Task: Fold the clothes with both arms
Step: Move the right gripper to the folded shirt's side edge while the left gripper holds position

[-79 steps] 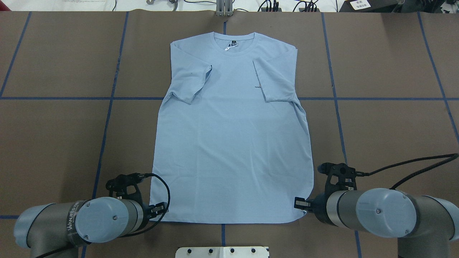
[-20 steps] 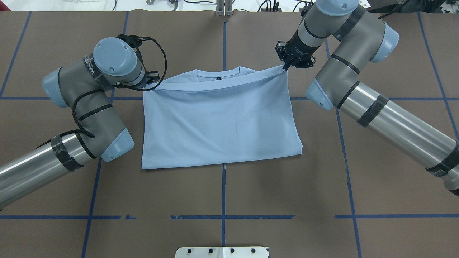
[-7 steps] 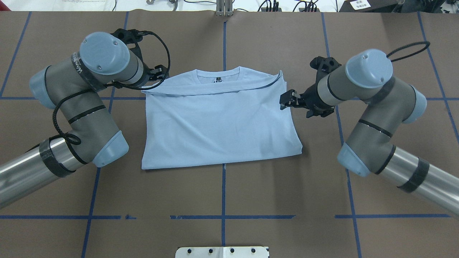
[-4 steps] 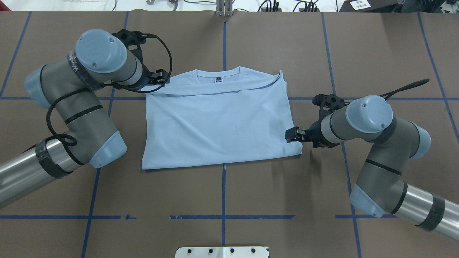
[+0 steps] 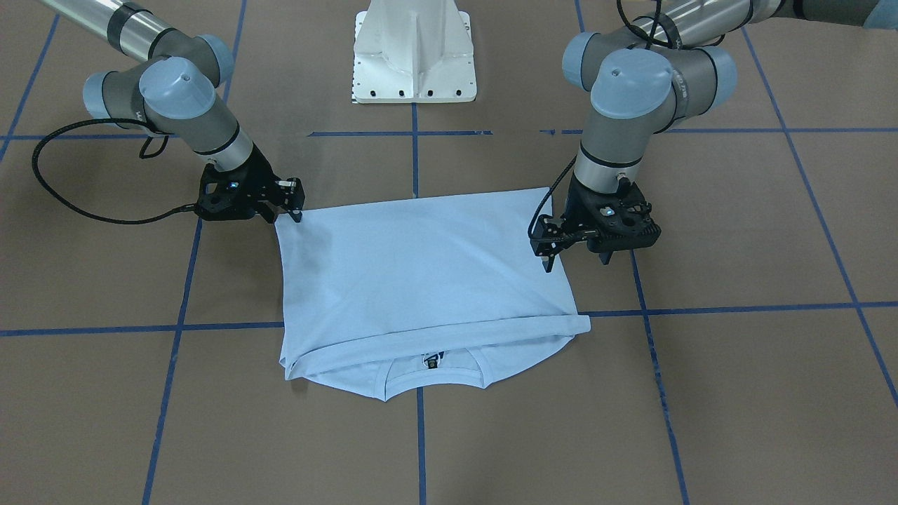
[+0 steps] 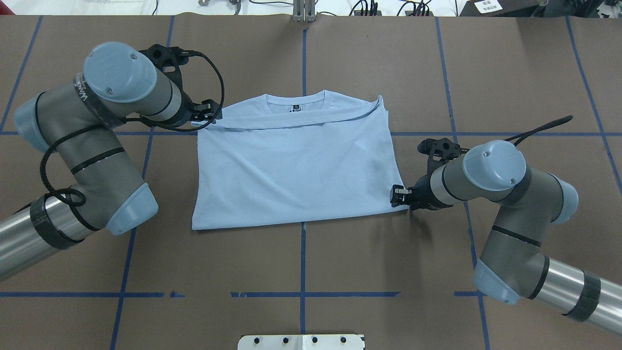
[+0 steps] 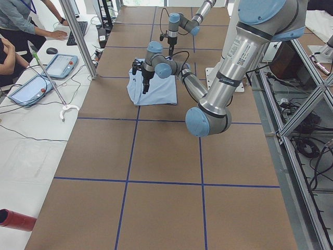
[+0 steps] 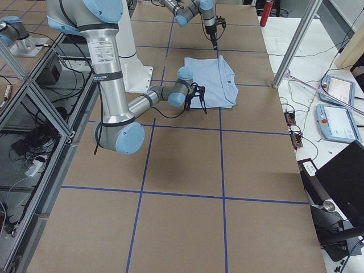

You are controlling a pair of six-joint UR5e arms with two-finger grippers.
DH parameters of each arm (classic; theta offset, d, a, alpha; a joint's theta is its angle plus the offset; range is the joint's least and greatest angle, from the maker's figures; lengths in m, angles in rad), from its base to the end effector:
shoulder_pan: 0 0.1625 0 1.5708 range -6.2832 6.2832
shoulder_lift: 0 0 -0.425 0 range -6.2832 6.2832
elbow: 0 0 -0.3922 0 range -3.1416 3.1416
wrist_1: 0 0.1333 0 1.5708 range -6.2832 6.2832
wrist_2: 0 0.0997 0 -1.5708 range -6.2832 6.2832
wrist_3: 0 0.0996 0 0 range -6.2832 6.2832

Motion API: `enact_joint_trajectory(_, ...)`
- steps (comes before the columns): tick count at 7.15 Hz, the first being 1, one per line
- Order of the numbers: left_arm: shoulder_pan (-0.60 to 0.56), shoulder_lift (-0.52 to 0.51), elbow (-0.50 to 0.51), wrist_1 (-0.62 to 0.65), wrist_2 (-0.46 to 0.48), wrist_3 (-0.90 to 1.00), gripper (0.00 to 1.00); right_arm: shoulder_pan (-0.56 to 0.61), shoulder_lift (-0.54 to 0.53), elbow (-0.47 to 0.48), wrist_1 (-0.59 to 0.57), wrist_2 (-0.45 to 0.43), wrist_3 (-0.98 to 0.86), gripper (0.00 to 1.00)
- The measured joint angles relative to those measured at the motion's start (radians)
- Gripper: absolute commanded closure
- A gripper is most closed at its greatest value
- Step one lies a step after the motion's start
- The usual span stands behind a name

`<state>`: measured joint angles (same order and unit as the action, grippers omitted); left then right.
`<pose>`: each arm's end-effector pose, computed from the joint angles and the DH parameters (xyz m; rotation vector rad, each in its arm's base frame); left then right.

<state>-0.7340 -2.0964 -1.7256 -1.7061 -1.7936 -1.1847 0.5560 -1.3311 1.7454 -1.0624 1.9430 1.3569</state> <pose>0.4134 -0.5228 0.2774 0.2539 0.8016 -0.2364 -0.4534 -0.3960 0.3940 0.0223 -0.9742 0.1430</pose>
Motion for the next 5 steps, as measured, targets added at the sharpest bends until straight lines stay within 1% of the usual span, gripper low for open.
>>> enact_joint_trajectory(3, 0.003, -0.001, -0.006, 0.003, -0.008, 0.021, 0.0, 0.0, -0.01, 0.019, -0.001, 0.024, -0.005, 1.0)
enact_joint_trajectory(4, 0.002, -0.001, -0.013, 0.004, -0.016, 0.051, 0.0, -0.006, -0.043, 0.056, -0.001, 0.026, -0.004, 1.0)
enact_joint_trajectory(5, 0.001, 0.002, -0.023, 0.007, -0.021, 0.07, 0.0, -0.028, -0.099, 0.116, -0.001, 0.025, -0.003, 1.0)
